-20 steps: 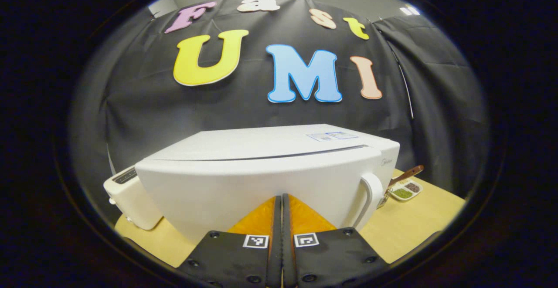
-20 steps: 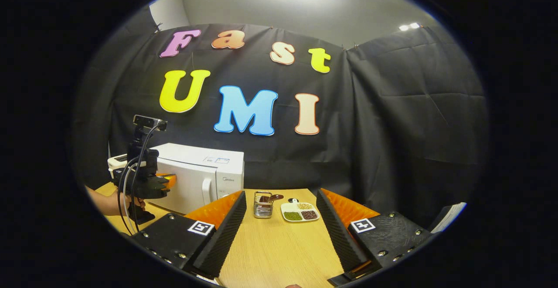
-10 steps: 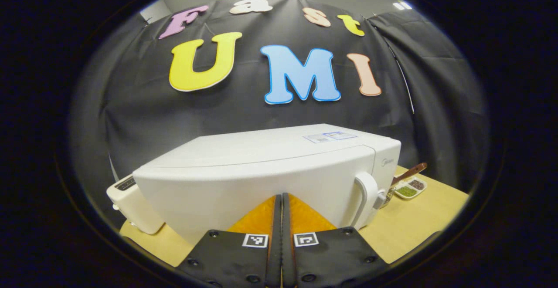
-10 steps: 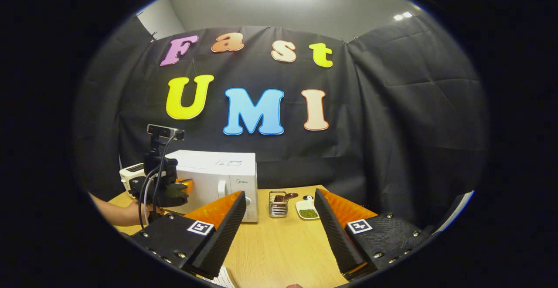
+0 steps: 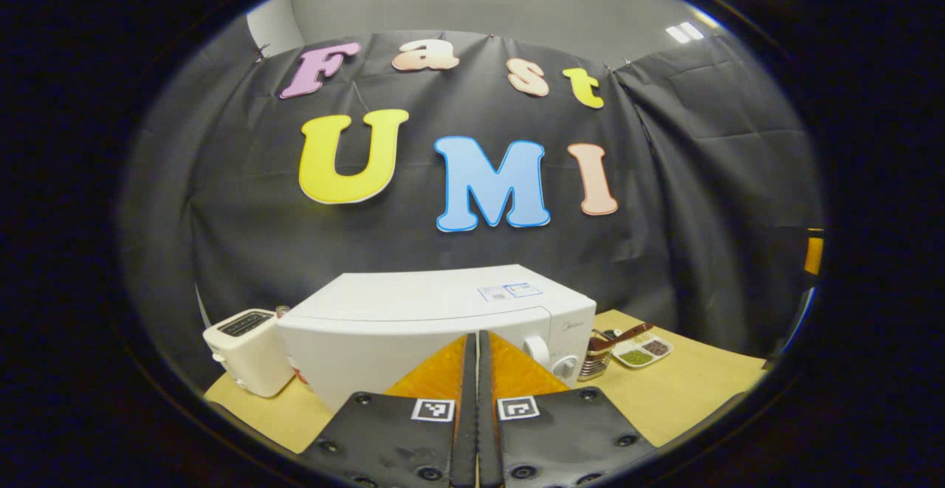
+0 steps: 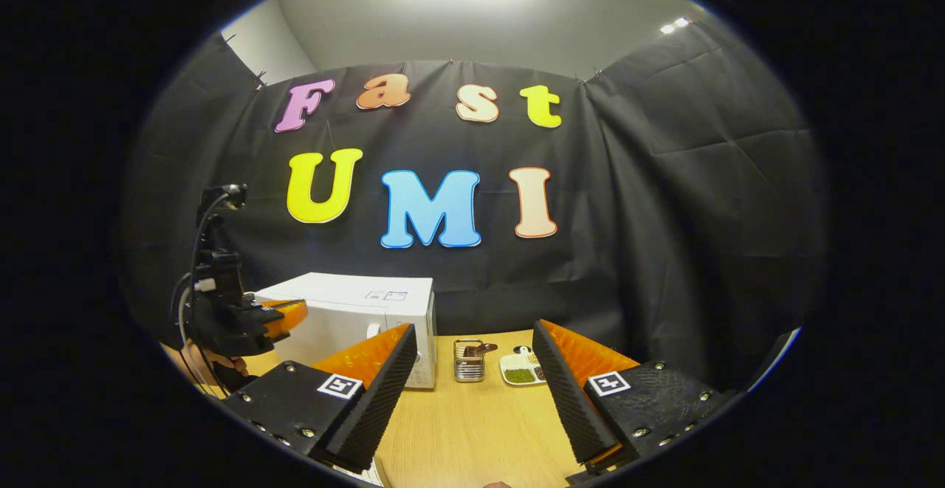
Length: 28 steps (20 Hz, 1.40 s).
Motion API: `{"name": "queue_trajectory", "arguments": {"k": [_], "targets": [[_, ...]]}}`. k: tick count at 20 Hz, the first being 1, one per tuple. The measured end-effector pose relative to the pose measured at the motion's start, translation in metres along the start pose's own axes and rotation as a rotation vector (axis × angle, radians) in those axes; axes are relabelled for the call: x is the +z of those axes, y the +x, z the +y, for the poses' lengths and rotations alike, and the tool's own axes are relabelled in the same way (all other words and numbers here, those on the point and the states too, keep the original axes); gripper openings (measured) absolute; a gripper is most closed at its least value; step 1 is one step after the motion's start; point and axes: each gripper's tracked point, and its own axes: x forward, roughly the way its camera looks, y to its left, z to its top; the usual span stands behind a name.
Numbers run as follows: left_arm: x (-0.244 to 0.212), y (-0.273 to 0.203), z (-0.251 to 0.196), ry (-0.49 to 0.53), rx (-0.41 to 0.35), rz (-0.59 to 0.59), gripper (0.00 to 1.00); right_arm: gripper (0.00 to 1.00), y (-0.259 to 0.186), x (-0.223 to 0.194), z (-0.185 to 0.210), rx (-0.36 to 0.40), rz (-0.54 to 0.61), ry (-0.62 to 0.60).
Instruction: Open the microwave oven with the left hand, put the food in, and close the microwave oven.
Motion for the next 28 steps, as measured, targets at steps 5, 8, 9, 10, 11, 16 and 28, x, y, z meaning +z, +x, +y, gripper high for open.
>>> {"name": "queue_trajectory", "arguments": {"k": [5,8,9,10,11,16,28], "targets": [[0.032,-0.057,0.006,-0.003,0.07,-0.047,0.07,0.96,-0.005,0.013,-0.018,0.029,-0.025,0.022],[0.048,-0.094,0.008,0.007,0.114,-0.065,0.07,0.95,-0.013,0.015,-0.026,0.055,-0.038,0.028],[0.049,-0.105,0.007,0.01,0.129,-0.066,0.07,0.95,-0.016,0.014,-0.029,0.064,-0.039,0.034],[0.051,-0.117,0.006,0.012,0.142,-0.064,0.07,0.95,-0.019,0.014,-0.031,0.072,-0.04,0.043],[0.054,-0.129,0.006,0.013,0.156,-0.069,0.07,0.95,-0.023,0.013,-0.032,0.08,-0.04,0.055],[0.069,-0.189,0.012,0.029,0.223,-0.091,0.07,0.95,-0.038,0.009,-0.034,0.107,-0.047,0.058],[0.082,-0.272,0.062,0.025,0.25,-0.118,0.07,0.95,-0.08,0.038,-0.001,0.111,-0.097,0.008]]}}
